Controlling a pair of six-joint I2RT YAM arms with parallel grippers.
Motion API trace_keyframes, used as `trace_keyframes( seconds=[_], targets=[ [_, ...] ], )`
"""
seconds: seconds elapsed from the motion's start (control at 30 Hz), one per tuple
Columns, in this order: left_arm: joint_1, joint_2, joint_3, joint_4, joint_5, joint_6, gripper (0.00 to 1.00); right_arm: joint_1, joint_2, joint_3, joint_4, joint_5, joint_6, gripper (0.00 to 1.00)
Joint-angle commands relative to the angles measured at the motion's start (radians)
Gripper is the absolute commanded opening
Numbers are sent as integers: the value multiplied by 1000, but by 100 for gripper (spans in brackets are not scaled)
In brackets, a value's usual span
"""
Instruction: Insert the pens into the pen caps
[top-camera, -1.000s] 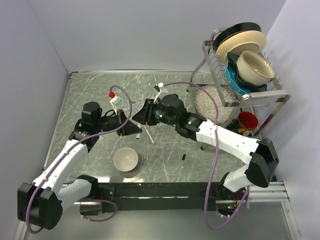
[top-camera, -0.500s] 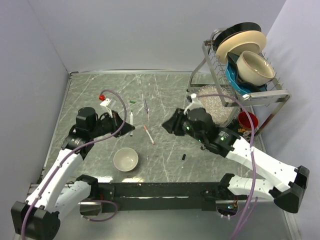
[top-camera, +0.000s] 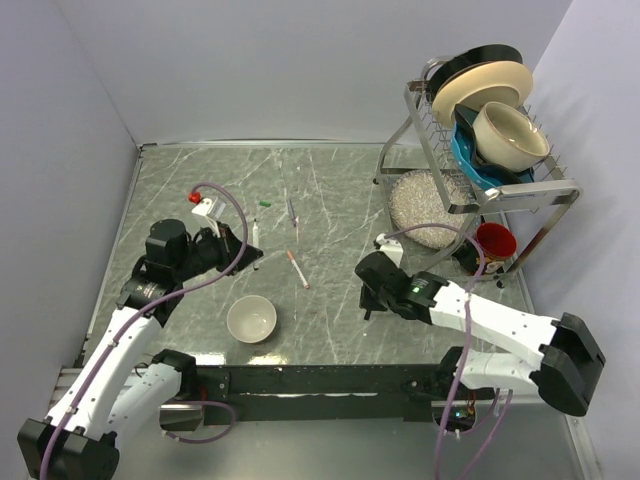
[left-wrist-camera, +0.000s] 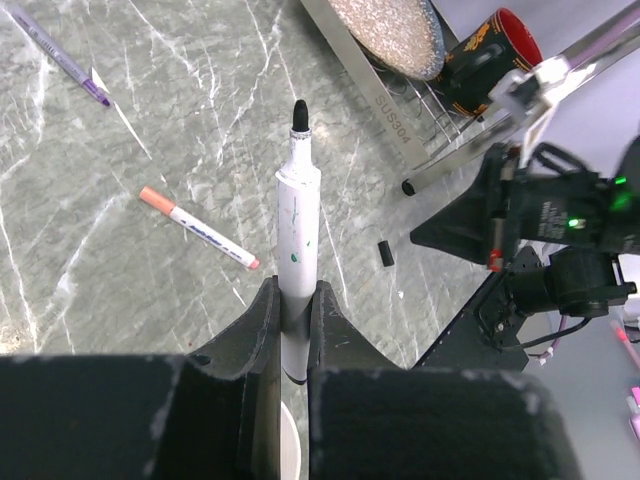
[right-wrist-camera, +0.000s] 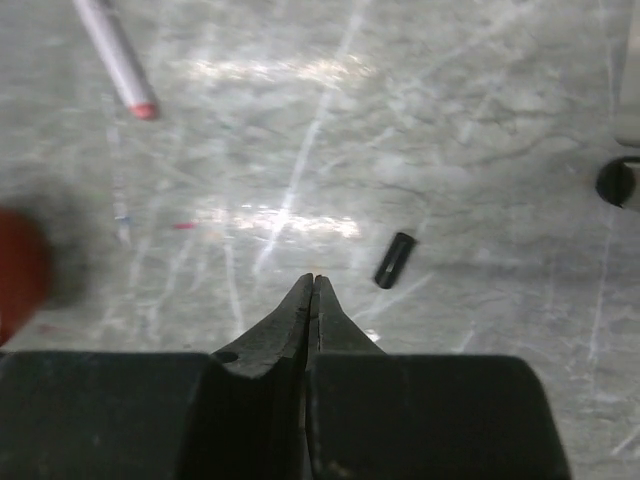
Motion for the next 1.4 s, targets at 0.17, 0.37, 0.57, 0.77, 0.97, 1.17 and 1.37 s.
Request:
trace_keyframes(
  seconds=[0.17, 0.37, 0.57, 0.77, 0.97, 1.17, 1.37],
  targets=[
    [-4, 17, 26, 13, -14, 11, 1, -1, 115, -50, -8, 71, 49, 0],
    [-4, 23, 26, 10, -17, 12, 1, -1, 127, -57, -27, 90, 54, 0],
    [-4, 24, 28, 8, -17, 14, 1, -1, 199, -70, 36, 59, 55, 0],
    [-4, 25, 29, 8, -20, 15, 1, -1, 247, -69, 64, 68, 61, 0],
    [-4, 19, 26, 10, -22, 12, 1, -1, 187, -47, 26, 89, 116, 11],
    [-4, 16, 26, 13, -20, 11, 1, -2, 201, 31, 62, 68, 153, 18],
    [-4, -15, 25, 8, -52, 9, 1, -4, 311, 176, 101, 51, 218, 34]
  ],
)
